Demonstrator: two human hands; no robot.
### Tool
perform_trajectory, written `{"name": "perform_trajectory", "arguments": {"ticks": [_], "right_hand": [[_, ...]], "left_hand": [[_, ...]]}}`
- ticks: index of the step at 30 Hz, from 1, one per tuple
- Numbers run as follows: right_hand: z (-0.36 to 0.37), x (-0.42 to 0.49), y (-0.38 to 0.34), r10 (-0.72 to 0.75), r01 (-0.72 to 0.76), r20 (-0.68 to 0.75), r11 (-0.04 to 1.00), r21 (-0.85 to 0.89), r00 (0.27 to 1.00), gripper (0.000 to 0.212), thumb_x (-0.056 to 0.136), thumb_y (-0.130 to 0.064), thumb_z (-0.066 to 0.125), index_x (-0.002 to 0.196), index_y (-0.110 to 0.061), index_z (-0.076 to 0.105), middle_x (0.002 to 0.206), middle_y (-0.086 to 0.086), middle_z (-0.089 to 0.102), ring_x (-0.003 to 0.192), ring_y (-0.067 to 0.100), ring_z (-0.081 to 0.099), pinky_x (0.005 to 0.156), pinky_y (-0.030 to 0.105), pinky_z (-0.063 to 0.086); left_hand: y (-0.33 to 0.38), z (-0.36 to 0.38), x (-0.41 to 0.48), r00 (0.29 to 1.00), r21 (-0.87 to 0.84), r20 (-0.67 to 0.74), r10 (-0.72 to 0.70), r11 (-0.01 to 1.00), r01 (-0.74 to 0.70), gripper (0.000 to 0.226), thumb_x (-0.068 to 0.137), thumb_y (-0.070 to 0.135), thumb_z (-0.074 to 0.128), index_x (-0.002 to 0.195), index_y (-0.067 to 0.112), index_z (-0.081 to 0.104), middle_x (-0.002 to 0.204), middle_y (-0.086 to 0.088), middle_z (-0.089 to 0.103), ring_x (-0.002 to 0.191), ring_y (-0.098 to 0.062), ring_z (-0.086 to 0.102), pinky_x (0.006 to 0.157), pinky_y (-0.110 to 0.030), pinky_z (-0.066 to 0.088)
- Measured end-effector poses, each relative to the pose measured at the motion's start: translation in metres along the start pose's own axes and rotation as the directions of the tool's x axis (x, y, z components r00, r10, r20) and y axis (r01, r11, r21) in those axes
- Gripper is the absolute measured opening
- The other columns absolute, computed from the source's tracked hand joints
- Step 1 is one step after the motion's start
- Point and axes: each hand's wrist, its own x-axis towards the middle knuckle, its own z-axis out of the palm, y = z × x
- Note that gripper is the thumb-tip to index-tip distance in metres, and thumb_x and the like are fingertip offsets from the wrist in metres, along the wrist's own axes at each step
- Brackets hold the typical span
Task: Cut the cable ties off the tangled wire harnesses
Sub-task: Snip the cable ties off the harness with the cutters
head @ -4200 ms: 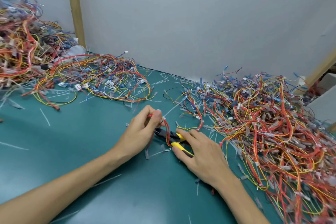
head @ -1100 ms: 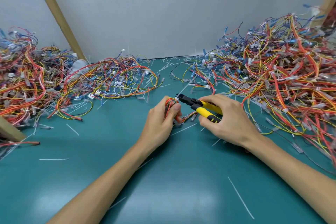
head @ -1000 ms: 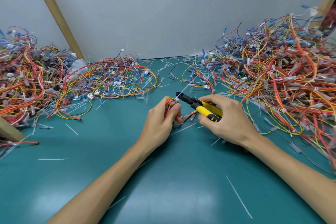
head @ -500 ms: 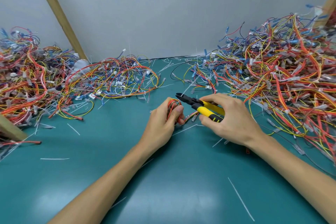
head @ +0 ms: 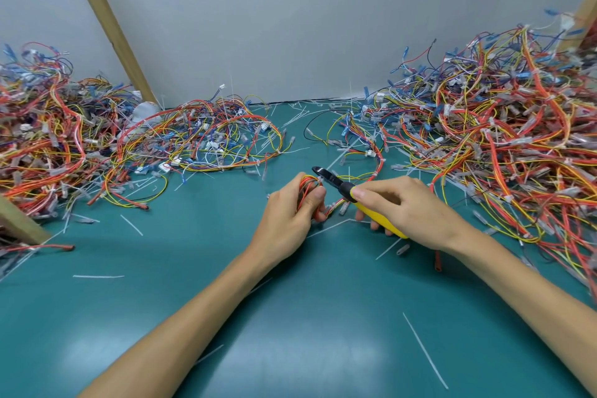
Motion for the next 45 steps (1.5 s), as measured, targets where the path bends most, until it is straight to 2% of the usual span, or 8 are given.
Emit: {"name": "perform_trajectory", "arguments": {"ticks": [7,10,15,20,27,32,38,45], "right_hand": [[0.001,-0.002,-0.003,0.091,-0.089,0.024,0.993,-0.075,0.996,0.052,0.1,-0.051,0.041,0.074,-0.013,0.063,0.059,-0.002,0.064,0.043,0.016,0.06,0.038,0.025,0.049],[0.002,-0.001,-0.003,0.156,-0.162,0.095,0.985,0.053,0.983,0.05,0.1,-0.054,0.04,0.08,-0.017,0.067,0.063,0.003,0.066,0.049,0.021,0.063,0.042,0.034,0.053],[0.0,0.0,-0.003,0.208,-0.266,0.207,0.912,0.314,0.956,0.052,0.099,-0.053,0.044,0.091,-0.009,0.07,0.07,0.012,0.068,0.054,0.023,0.062,0.044,0.03,0.051],[0.002,-0.001,-0.005,0.114,-0.113,-0.009,0.991,0.067,0.993,0.036,0.094,-0.056,0.053,0.082,-0.029,0.074,0.077,-0.007,0.073,0.061,0.011,0.069,0.048,0.02,0.048],[-0.002,-0.001,-0.007,0.108,-0.111,0.024,0.988,0.11,0.994,0.024,0.092,-0.052,0.055,0.086,-0.039,0.075,0.08,-0.006,0.074,0.065,0.011,0.069,0.049,0.018,0.046],[-0.005,-0.002,-0.005,0.095,-0.095,-0.004,0.995,0.005,0.995,0.037,0.092,-0.056,0.054,0.08,-0.027,0.073,0.067,-0.002,0.067,0.054,0.01,0.063,0.047,0.024,0.049],[-0.001,-0.002,-0.009,0.08,-0.082,-0.029,0.994,-0.072,0.996,0.043,0.096,-0.056,0.049,0.067,-0.029,0.067,0.058,-0.007,0.065,0.051,0.013,0.063,0.046,0.03,0.054],[0.001,-0.004,-0.012,0.086,-0.086,-0.008,0.995,-0.056,0.996,0.041,0.099,-0.049,0.048,0.069,-0.026,0.065,0.061,-0.003,0.066,0.046,0.011,0.061,0.042,0.023,0.048]], "left_hand": [[0.001,0.001,-0.001,1.0,0.044,-0.002,-0.014,0.999,0.014,0.025,0.101,0.018,0.05,0.079,0.007,0.052,0.061,0.009,0.061,0.058,-0.002,0.056,0.063,-0.016,0.043],[0.001,0.0,-0.001,1.0,0.039,0.002,-0.011,0.999,0.011,0.025,0.101,0.018,0.05,0.079,0.006,0.052,0.061,0.008,0.061,0.058,-0.002,0.057,0.062,-0.016,0.044],[0.001,0.0,-0.001,1.0,0.027,0.019,-0.016,1.0,0.015,0.026,0.102,0.018,0.049,0.078,0.007,0.052,0.06,0.008,0.059,0.058,-0.005,0.056,0.063,-0.019,0.045],[0.001,-0.001,0.0,0.999,-0.019,0.002,-0.047,0.999,0.047,0.028,0.102,0.016,0.048,0.075,0.009,0.051,0.056,0.01,0.057,0.058,-0.009,0.057,0.065,-0.021,0.05],[0.001,-0.002,0.0,0.999,-0.032,0.016,-0.045,0.998,0.045,0.027,0.102,0.016,0.047,0.076,0.011,0.05,0.058,0.011,0.056,0.058,-0.009,0.056,0.064,-0.021,0.05],[-0.001,-0.001,0.0,0.998,-0.025,0.038,-0.046,0.999,0.047,0.028,0.102,0.017,0.047,0.075,0.018,0.048,0.061,0.012,0.057,0.06,-0.011,0.056,0.067,-0.035,0.052],[-0.002,-0.001,0.0,0.998,-0.052,0.022,-0.051,0.997,0.053,0.026,0.102,0.015,0.048,0.076,0.01,0.05,0.058,0.014,0.057,0.058,-0.008,0.057,0.061,-0.019,0.05],[-0.002,-0.001,0.001,0.999,-0.061,0.018,-0.047,0.997,0.048,0.029,0.102,0.016,0.048,0.073,0.013,0.05,0.059,0.009,0.057,0.059,-0.01,0.056,0.063,-0.025,0.052]]}}
